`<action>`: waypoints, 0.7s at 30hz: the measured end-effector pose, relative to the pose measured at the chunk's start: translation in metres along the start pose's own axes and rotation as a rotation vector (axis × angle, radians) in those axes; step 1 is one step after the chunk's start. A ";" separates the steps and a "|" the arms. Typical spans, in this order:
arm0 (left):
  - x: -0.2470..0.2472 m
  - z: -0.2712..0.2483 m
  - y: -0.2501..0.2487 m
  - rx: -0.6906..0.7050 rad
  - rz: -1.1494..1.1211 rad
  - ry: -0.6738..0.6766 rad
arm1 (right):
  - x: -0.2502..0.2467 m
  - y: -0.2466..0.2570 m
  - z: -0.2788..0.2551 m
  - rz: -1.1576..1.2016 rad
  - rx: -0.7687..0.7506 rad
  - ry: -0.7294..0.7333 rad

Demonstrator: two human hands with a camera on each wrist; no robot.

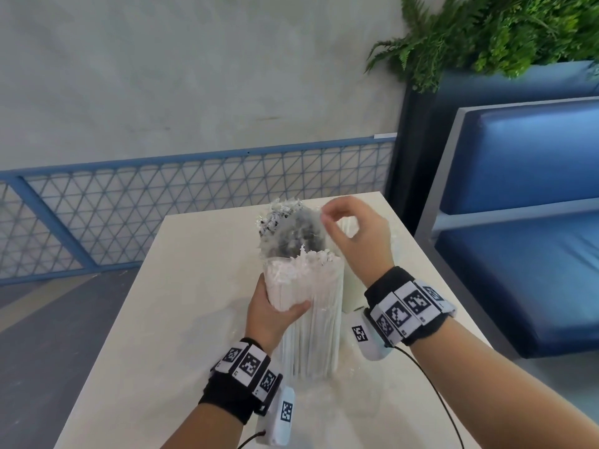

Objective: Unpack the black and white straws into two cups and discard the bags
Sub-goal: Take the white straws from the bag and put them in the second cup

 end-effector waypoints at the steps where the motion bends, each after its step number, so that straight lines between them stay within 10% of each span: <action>1: 0.000 -0.002 -0.001 0.003 0.002 0.009 | 0.015 0.009 -0.004 -0.017 -0.044 0.147; 8: 0.008 -0.007 -0.006 0.034 0.047 0.103 | 0.079 0.015 -0.054 -0.441 -0.240 0.899; 21: 0.014 -0.008 0.000 -0.008 0.075 0.176 | 0.101 0.005 -0.073 -0.717 -0.278 1.205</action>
Point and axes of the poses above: each hand's wrist, its own z-axis towards the middle knuckle, its own x-axis out of the palm, y = z × x, the point moved 9 cm from there along z, towards the middle knuckle, and after that the axes turned 6 degrees about -y, right-handed, at the moved point
